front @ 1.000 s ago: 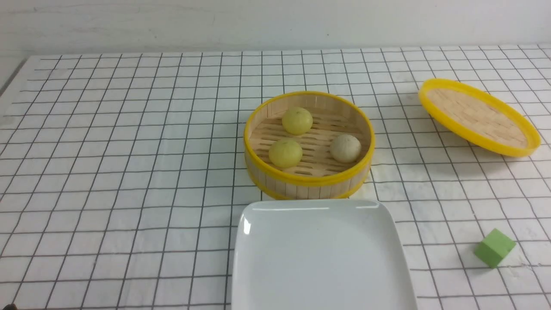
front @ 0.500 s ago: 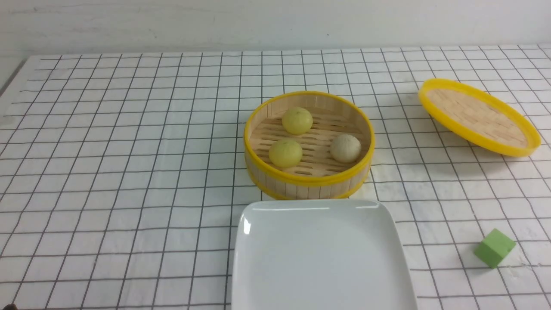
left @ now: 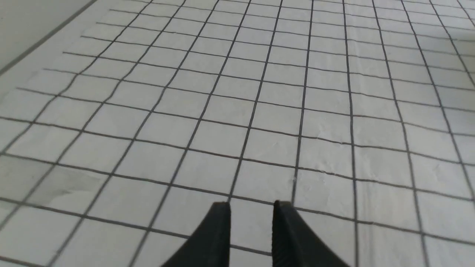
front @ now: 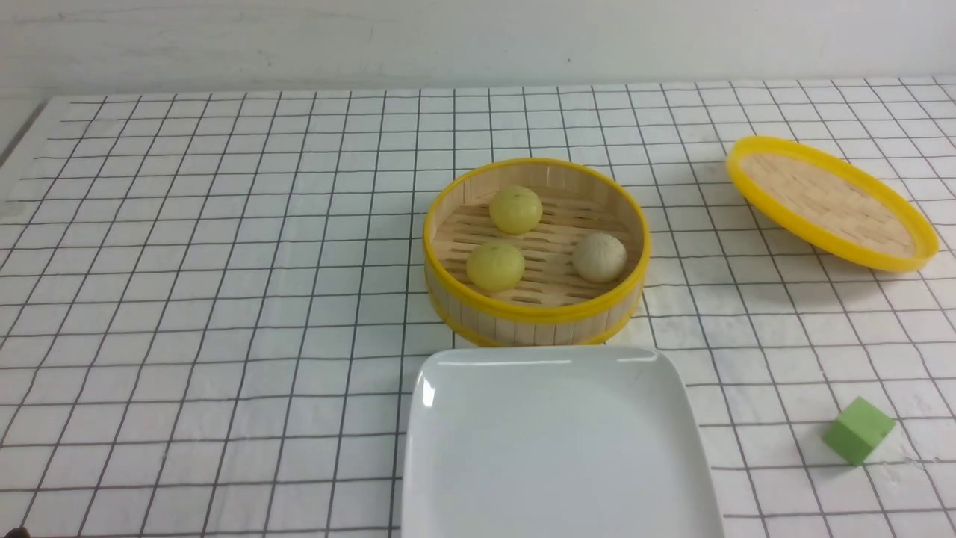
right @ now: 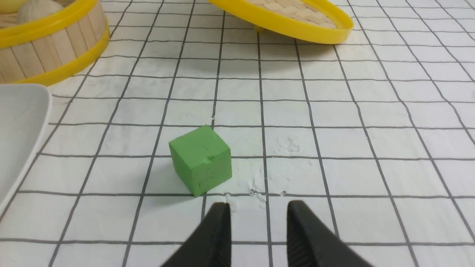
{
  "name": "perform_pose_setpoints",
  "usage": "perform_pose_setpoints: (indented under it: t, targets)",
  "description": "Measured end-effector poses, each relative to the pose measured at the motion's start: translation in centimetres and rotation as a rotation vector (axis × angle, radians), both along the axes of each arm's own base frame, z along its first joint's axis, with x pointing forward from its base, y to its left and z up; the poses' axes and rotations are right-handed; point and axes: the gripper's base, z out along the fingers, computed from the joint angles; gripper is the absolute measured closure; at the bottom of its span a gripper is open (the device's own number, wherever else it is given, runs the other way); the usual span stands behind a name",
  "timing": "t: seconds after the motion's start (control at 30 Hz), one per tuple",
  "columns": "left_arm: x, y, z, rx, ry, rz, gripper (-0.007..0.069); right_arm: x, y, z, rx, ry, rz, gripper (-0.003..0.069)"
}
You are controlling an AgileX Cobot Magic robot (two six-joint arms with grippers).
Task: Put the steamed buns into the plate on the white-black tablecloth.
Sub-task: 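Reach toward a bun in the bamboo steamer with the right gripper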
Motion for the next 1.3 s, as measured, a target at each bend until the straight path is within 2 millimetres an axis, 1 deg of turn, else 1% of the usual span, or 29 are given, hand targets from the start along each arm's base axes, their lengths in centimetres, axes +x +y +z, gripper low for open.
perform_pose_setpoints:
  t: [0.03,0.1,0.13,0.17,0.2,0.23,0.33,0.4,0.5,0.57,0.63,0.67,0.7,0.73,0.77,0.8,0.83,0.87,0.9,0.97,1.0,1.07,1.13,1.2,1.23,1.27,1.3]
  targets:
    - [0.0,-0.1,0.0,-0.030,-0.002,0.003,0.0428,0.0,0.0,0.0,0.012,0.000,-0.001,0.0419]
    - [0.0,-0.6,0.0,-0.348,-0.026,0.036,0.0428,0.0,0.7,0.1,0.334,0.002,-0.028,0.0419]
    - [0.1,-0.9,0.0,-0.468,-0.032,0.049,0.0428,0.0,0.9,0.1,0.442,0.007,-0.037,0.0419]
    - [0.1,-1.2,0.1,-0.638,-0.036,0.067,0.0427,0.0,1.1,0.1,0.565,0.014,-0.046,0.0419]
    - [0.1,-1.3,0.1,-0.714,-0.036,0.076,0.0426,0.0,1.3,0.2,0.652,0.019,-0.053,0.0419]
    - [0.1,-1.5,0.1,-0.847,-0.035,0.093,0.0426,0.0,1.5,0.3,0.757,0.025,-0.059,0.0419]
    - [0.1,-1.9,0.1,-1.044,-0.029,0.121,0.0426,0.0,1.8,0.5,0.897,0.030,-0.065,0.0419]
    - [0.1,-1.9,0.1,-1.095,-0.029,0.130,0.0426,0.0,1.8,0.6,0.929,0.026,-0.066,0.0419]
    - [0.1,-1.9,0.2,-1.120,-0.043,0.132,0.0426,0.1,1.8,0.8,0.948,0.009,-0.068,0.0419]
    - [0.1,-1.9,0.5,-1.106,-0.047,0.122,0.0426,0.1,1.7,1.7,0.930,-0.035,-0.056,0.0421]
    - [-0.1,-2.1,1.9,-1.043,-0.056,0.078,0.0427,-0.2,1.6,3.8,0.847,-0.113,-0.017,0.0440]
    - [-0.3,-2.2,3.2,-0.992,-0.076,0.042,0.0433,-0.4,1.5,5.4,0.776,-0.163,0.007,0.0460]
    - [-0.4,-2.2,3.4,-0.971,-0.076,0.032,0.0438,-0.5,1.5,6.1,0.743,-0.182,0.016,0.0470]
    - [-0.9,-2.3,5.9,-0.886,-0.113,-0.022,0.0465,-0.7,1.4,8.1,0.640,-0.219,0.037,0.0508]
    - [-1.1,-2.4,7.1,-0.812,-0.090,-0.047,0.0496,-0.7,1.3,9.9,0.535,-0.232,0.049,0.0554]
    - [-1.2,-2.5,8.0,-0.774,-0.077,-0.061,0.0526,-0.5,1.4,10.8,0.469,-0.207,0.057,0.0589]
    - [-1.1,-2.6,8.7,-0.716,-0.015,-0.069,0.0565,-0.1,1.4,11.6,0.402,-0.160,0.062,0.0630]
    - [-0.9,-2.7,9.1,-0.664,0.075,-0.071,0.0594,0.5,1.4,12.1,0.357,-0.087,0.062,0.0659]
    - [-0.4,-2.8,9.1,-0.606,0.233,-0.069,0.0613,1.5,1.4,12.3,0.322,0.015,0.058,0.0671]
    - [0.3,-2.9,9.1,-0.545,0.436,-0.076,0.0622,3.1,1.5,11.6,0.304,0.245,0.060,0.0673]
    - [0.7,-2.9,8.8,-0.524,0.525,-0.081,0.0622,3.5,1.6,11.4,0.305,0.325,0.065,0.0673]
    - [1.9,-2.9,8.7,-0.480,0.693,-0.100,0.0622,5.3,2.1,10.4,0.327,0.543,0.095,0.0673]
    - [2.9,-2.9,8.8,-0.448,0.763,-0.120,0.0622,7.0,2.6,10.3,0.349,0.635,0.161,0.0670]
    - [4.4,-2.8,8.9,-0.419,0.819,-0.138,0.0622,9.1,3.4,10.7,0.367,0.660,0.269,0.0662]
    - [4.8,-2.7,9.0,-0.413,0.825,-0.142,0.0622,10.0,3.7,11.0,0.374,0.654,0.315,0.0656]
    - [5.1,-2.7,9.0,-0.411,0.835,-0.143,0.0620,10.4,3.8,11.1,0.378,0.649,0.338,0.0652]
    - [6.1,-2.6,9.1,-0.397,0.841,-0.151,0.0612,12.2,4.4,11.6,0.398,0.621,0.424,0.0626]
